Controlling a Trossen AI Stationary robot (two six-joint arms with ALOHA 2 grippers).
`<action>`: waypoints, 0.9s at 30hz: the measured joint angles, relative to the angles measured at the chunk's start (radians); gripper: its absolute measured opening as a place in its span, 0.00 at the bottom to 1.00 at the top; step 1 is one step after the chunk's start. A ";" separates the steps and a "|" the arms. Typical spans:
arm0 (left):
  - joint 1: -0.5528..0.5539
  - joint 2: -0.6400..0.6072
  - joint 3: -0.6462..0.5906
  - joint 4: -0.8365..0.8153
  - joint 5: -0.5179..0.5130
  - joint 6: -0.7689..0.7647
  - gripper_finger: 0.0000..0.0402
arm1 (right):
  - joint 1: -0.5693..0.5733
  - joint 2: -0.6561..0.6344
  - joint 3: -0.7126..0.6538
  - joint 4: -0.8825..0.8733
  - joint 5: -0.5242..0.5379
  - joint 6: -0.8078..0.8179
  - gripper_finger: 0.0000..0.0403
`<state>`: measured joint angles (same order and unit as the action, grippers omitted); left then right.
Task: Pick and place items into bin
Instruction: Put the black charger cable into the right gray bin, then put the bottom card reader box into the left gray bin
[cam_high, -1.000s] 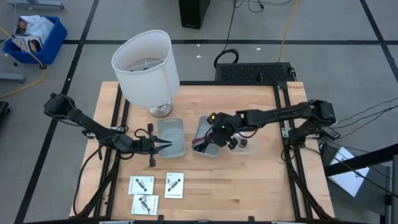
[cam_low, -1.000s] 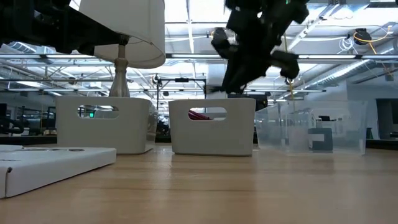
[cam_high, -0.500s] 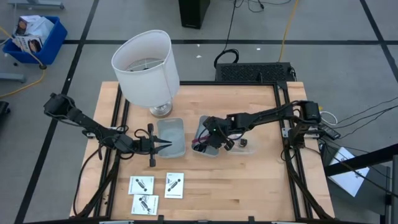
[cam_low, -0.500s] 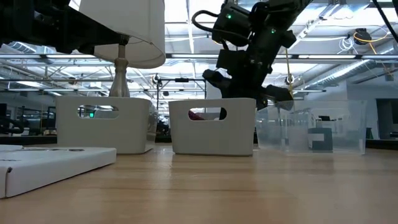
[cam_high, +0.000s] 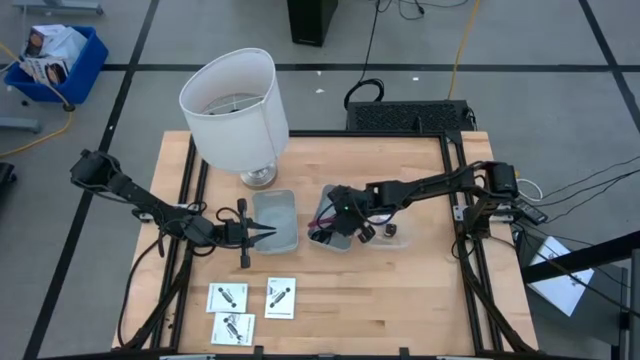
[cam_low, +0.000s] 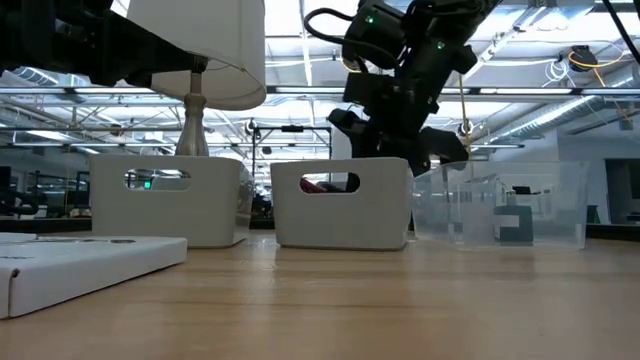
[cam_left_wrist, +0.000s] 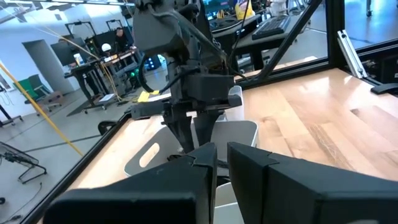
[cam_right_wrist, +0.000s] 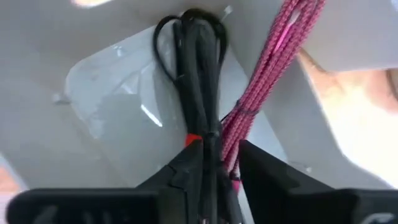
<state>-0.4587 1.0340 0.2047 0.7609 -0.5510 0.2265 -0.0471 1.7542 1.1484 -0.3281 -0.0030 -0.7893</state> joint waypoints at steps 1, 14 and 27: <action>0.000 0.000 0.000 0.000 0.000 -0.004 0.12 | 0.000 -0.002 -0.001 -0.002 0.001 0.002 0.26; 0.000 0.000 0.000 -0.002 0.000 -0.026 0.12 | 0.056 -0.215 -0.001 0.001 0.087 0.068 0.31; 0.000 0.000 0.000 -0.002 0.000 -0.031 0.12 | 0.069 -0.524 -0.160 -0.039 -0.258 0.269 0.10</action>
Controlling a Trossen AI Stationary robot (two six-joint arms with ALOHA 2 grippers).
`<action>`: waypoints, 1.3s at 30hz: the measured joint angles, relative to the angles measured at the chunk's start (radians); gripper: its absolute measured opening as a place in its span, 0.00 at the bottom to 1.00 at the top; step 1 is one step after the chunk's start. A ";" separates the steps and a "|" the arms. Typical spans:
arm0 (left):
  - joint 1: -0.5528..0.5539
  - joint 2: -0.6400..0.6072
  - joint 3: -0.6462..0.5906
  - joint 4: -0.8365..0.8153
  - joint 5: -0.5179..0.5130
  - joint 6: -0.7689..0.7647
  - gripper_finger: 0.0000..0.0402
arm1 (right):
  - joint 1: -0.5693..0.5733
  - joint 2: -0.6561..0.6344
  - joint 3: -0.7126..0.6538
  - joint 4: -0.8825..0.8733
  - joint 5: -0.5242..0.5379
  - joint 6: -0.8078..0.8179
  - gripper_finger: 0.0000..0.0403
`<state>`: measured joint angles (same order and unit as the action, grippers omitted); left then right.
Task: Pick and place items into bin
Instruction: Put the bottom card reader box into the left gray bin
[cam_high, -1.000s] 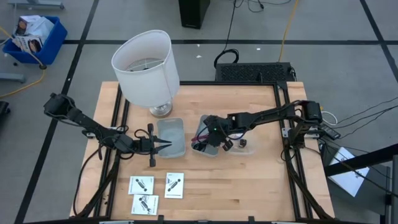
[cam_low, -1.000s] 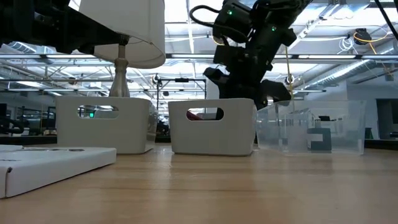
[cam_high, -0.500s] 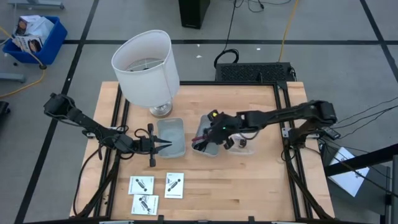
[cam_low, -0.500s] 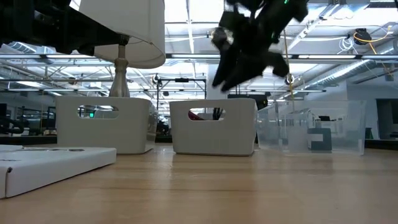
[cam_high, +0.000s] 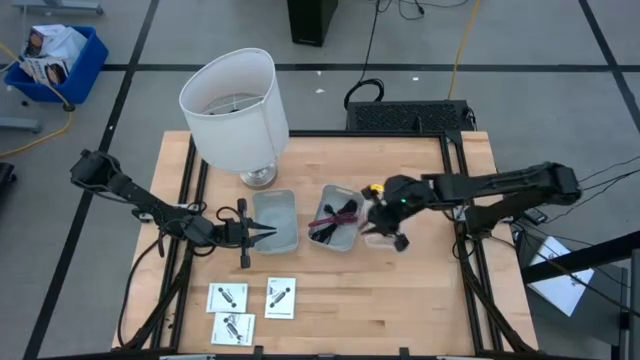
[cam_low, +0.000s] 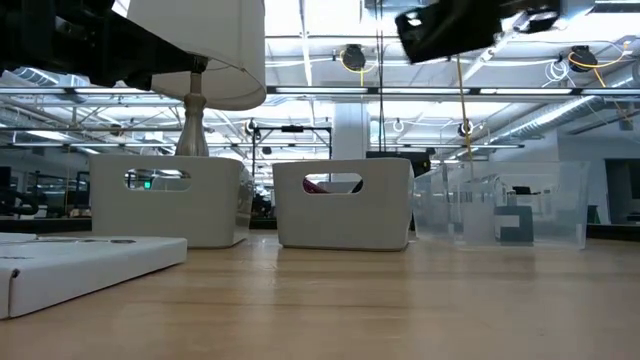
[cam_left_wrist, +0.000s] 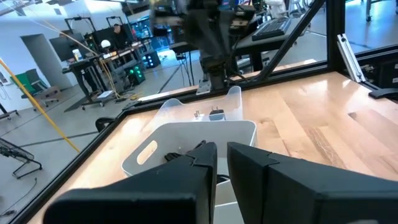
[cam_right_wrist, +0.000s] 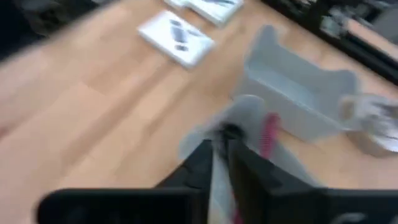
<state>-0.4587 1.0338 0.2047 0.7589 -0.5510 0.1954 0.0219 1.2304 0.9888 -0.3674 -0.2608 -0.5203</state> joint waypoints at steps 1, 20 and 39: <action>0.000 0.000 0.000 0.000 0.000 0.001 0.12 | 0.000 -0.028 -0.047 0.043 -0.031 0.017 0.06; 0.000 0.000 0.000 0.008 0.000 -0.017 0.12 | -0.184 -0.427 -0.828 1.070 -0.056 0.368 0.00; -0.046 0.000 0.062 -0.223 -0.150 0.000 0.12 | -0.258 -0.430 -0.858 1.036 -0.086 0.432 0.00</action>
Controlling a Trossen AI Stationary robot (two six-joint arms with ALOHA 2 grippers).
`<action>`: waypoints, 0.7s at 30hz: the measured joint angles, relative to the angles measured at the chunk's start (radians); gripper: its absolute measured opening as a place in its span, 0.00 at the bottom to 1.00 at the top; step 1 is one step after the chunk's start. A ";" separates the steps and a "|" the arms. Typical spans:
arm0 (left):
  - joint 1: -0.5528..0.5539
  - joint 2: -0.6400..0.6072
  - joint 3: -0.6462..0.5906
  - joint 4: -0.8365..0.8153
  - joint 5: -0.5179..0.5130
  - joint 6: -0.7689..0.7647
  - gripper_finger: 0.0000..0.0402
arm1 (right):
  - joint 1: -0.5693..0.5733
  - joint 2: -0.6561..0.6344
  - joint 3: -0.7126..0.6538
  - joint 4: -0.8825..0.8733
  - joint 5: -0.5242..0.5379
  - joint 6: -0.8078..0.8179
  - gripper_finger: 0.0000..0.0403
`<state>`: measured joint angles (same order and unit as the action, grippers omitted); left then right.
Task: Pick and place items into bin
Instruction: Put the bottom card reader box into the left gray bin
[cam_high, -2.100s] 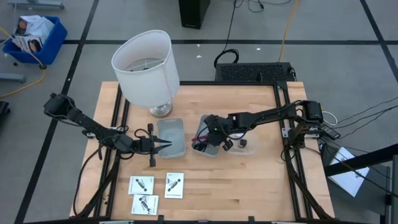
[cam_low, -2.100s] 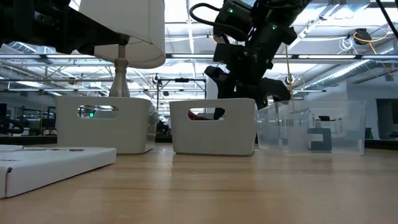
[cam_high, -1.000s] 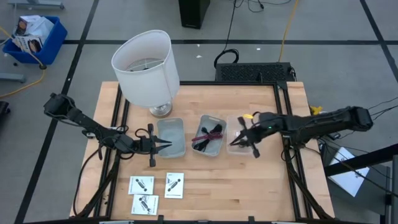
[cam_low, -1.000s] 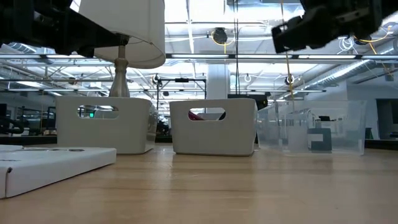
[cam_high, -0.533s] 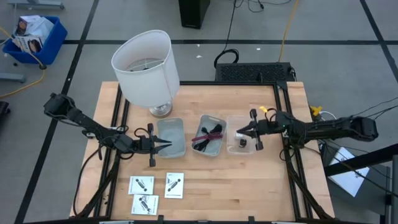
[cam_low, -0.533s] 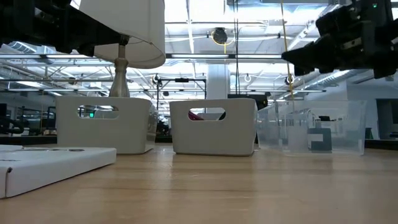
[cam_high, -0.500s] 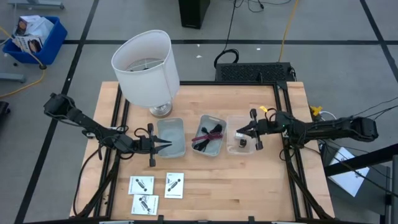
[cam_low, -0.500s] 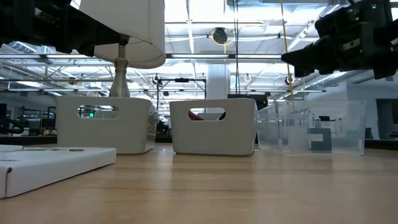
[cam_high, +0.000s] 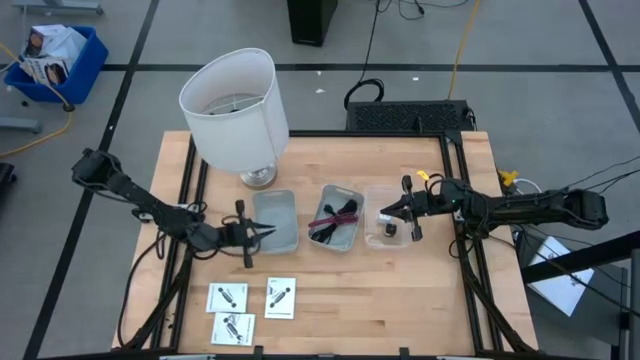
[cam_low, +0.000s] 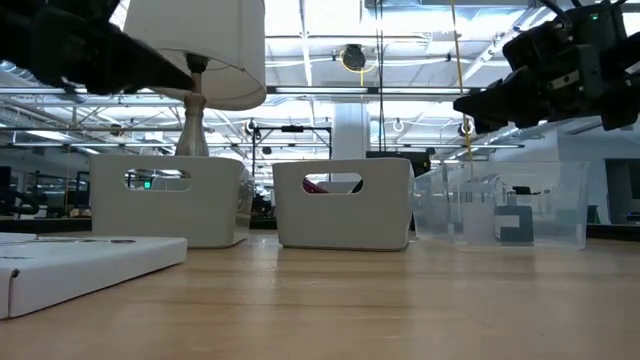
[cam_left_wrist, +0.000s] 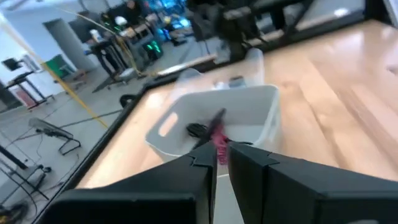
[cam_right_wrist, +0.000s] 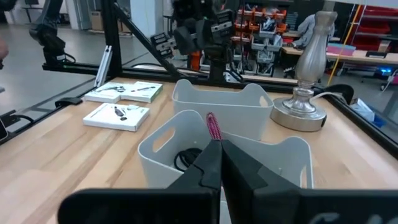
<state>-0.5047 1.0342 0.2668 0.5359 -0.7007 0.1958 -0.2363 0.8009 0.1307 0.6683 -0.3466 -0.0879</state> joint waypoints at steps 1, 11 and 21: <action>-0.013 0.000 0.036 -0.074 -0.002 -0.014 0.12 | 0.000 0.000 0.000 0.001 0.000 0.000 0.00; -0.101 0.061 0.479 -0.817 0.154 -0.372 0.12 | 0.000 0.000 0.000 0.046 0.000 -0.013 0.00; -0.302 0.180 0.522 -1.008 0.442 -0.937 0.09 | 0.000 0.000 0.000 0.064 0.000 -0.003 0.00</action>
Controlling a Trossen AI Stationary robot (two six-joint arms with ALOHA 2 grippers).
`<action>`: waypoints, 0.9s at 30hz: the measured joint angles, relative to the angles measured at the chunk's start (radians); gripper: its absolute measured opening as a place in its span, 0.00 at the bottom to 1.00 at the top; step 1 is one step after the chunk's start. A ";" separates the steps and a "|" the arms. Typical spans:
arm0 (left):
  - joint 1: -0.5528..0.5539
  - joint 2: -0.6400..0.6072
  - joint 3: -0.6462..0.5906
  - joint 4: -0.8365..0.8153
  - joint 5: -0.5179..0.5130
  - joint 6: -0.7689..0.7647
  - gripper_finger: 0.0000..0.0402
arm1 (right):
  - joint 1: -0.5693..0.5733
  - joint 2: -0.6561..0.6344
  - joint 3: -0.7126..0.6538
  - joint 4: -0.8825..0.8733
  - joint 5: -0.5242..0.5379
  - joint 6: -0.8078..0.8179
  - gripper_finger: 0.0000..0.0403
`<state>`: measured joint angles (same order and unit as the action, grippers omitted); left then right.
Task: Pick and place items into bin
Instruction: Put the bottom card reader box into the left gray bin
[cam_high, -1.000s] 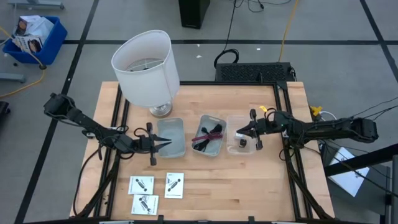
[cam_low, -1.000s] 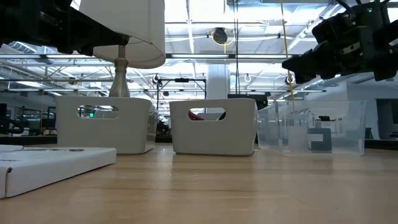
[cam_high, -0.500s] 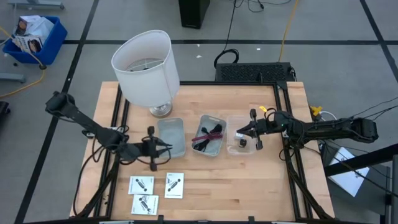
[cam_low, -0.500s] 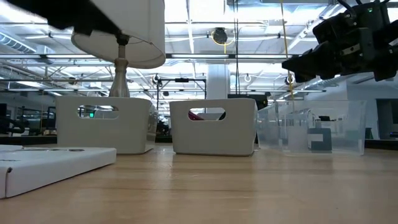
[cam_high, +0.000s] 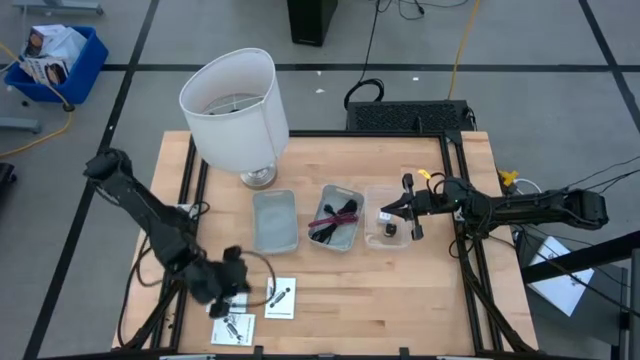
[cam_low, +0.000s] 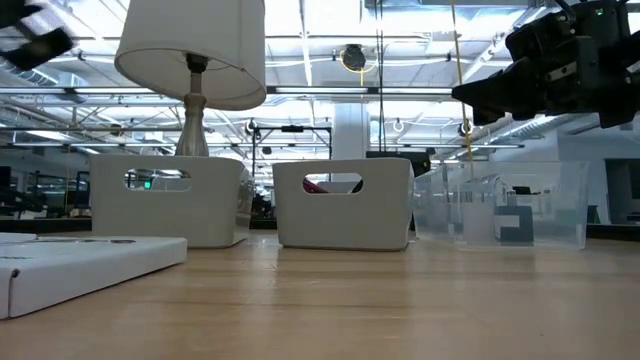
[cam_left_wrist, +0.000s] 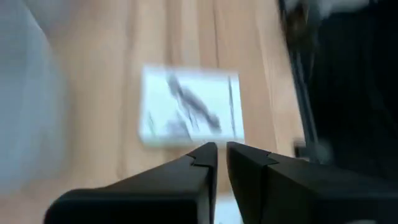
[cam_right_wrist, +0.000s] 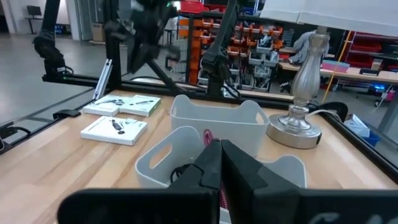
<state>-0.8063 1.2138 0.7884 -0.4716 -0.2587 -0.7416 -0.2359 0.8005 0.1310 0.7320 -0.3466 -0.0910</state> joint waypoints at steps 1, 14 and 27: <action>-0.027 0.021 -0.001 -0.015 0.010 -0.050 0.08 | 0.000 0.000 0.000 0.003 0.000 0.000 0.00; -0.217 0.221 -0.001 0.062 0.079 -0.507 0.01 | 0.000 0.000 0.000 0.030 0.000 0.017 0.00; -0.213 0.333 -0.001 0.046 0.081 -0.582 0.02 | 0.000 0.000 0.000 0.029 0.000 0.017 0.00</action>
<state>-1.0189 1.5465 0.7872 -0.4261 -0.1775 -1.3240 -0.2359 0.8005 0.1314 0.7612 -0.3466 -0.0735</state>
